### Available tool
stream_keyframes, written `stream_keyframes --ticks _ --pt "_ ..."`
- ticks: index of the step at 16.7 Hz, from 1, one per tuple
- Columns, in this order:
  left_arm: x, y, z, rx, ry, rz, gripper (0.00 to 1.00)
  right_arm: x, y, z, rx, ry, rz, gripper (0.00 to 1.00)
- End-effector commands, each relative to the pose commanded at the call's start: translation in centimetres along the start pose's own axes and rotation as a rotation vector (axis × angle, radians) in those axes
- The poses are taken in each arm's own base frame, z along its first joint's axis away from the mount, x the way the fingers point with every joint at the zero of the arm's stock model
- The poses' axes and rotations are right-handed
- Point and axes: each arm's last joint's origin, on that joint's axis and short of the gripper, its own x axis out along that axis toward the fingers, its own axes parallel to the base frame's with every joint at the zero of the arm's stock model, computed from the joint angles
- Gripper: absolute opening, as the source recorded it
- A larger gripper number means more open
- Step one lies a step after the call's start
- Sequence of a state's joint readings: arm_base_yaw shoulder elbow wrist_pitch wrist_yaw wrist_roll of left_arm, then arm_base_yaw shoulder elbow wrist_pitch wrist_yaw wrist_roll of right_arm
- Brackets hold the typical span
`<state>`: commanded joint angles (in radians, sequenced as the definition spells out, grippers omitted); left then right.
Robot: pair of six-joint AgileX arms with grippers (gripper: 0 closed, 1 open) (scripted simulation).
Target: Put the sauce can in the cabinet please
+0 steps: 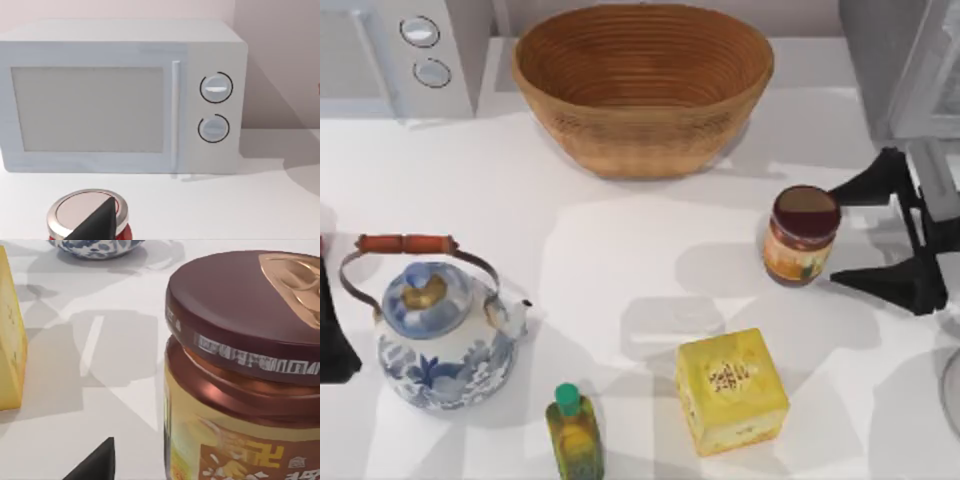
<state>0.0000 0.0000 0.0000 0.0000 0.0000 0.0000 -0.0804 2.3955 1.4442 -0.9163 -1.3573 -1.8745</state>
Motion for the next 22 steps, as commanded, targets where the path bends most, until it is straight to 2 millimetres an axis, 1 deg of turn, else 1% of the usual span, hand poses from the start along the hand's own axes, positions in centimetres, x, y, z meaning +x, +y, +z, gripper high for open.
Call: stream_keyframes --ticks 5,7,15,19,22 --pt "0.0 0.0 0.0 0.0 0.0 0.0 1.0 0.4 -0.1 0.1 -0.002 0.001 0.002 1.0" --pt "0.0 0.0 0.0 0.0 0.0 0.0 1.0 0.8 -0.2 0.0 -0.002 0.0 0.0 1.0" --pt "0.0 0.0 0.0 0.0 0.0 0.0 1.0 4.2 -0.2 -0.9 -0.001 0.0 -0.001 1.0" --pt "0.0 0.0 0.0 0.0 0.0 0.0 1.0 5.6 0.0 -0.3 -0.001 0.0 0.0 1.0" --pt "0.0 0.0 0.0 0.0 0.0 0.0 1.0 6.0 0.0 0.0 0.0 0.0 0.0 1.0"
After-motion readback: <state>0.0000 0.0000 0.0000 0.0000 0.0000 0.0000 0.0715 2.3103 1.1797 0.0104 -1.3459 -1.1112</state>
